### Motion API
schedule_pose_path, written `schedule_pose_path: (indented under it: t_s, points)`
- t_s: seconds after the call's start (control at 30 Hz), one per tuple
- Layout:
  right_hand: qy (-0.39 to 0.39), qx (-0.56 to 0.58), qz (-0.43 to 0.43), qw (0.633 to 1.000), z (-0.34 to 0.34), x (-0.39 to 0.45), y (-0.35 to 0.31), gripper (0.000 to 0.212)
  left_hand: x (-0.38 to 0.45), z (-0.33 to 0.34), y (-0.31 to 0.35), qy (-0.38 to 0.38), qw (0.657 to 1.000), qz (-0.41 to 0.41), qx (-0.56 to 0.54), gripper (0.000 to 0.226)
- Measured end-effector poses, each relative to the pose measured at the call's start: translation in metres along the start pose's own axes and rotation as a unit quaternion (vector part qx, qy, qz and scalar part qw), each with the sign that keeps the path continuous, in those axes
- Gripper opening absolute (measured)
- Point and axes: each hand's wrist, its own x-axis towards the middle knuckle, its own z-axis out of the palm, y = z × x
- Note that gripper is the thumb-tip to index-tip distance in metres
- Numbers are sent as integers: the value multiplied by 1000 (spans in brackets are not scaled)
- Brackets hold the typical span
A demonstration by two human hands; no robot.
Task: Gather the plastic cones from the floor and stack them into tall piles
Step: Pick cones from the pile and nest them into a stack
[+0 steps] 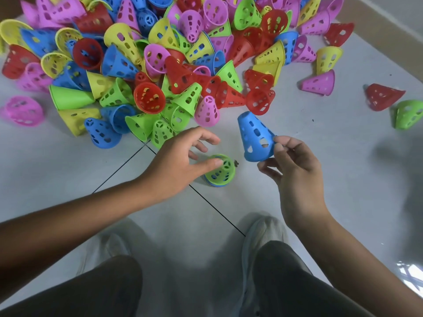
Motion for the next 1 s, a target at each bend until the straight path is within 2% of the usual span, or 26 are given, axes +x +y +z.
schedule_pose_path:
  t_s: [0.17,0.33,0.5,0.7,0.77,0.87,1.0]
  points:
    - [-75,30,26,996,7,-5,-2,14,-1,-2,-1,0,1000,-7,-23,46]
    - [-142,-23,47,988,15,-6,7,13,0,2,1,-7,999,-6,-34,56]
    - [-120,-142,43,982,12,0,22,12,1,3,-14,-20,1000,-2,24,55]
    - [-71,-199,67,975,2,15,32,11,6,2,-27,-59,994,10,94,66]
    - [-73,-216,94,969,2,21,34,15,8,-2,-29,-65,994,5,91,67]
    - [-120,-208,153,959,4,27,34,28,13,-16,-34,-72,991,2,110,59]
    - [-176,-229,173,942,10,31,40,46,20,-47,-43,-22,987,5,162,48]
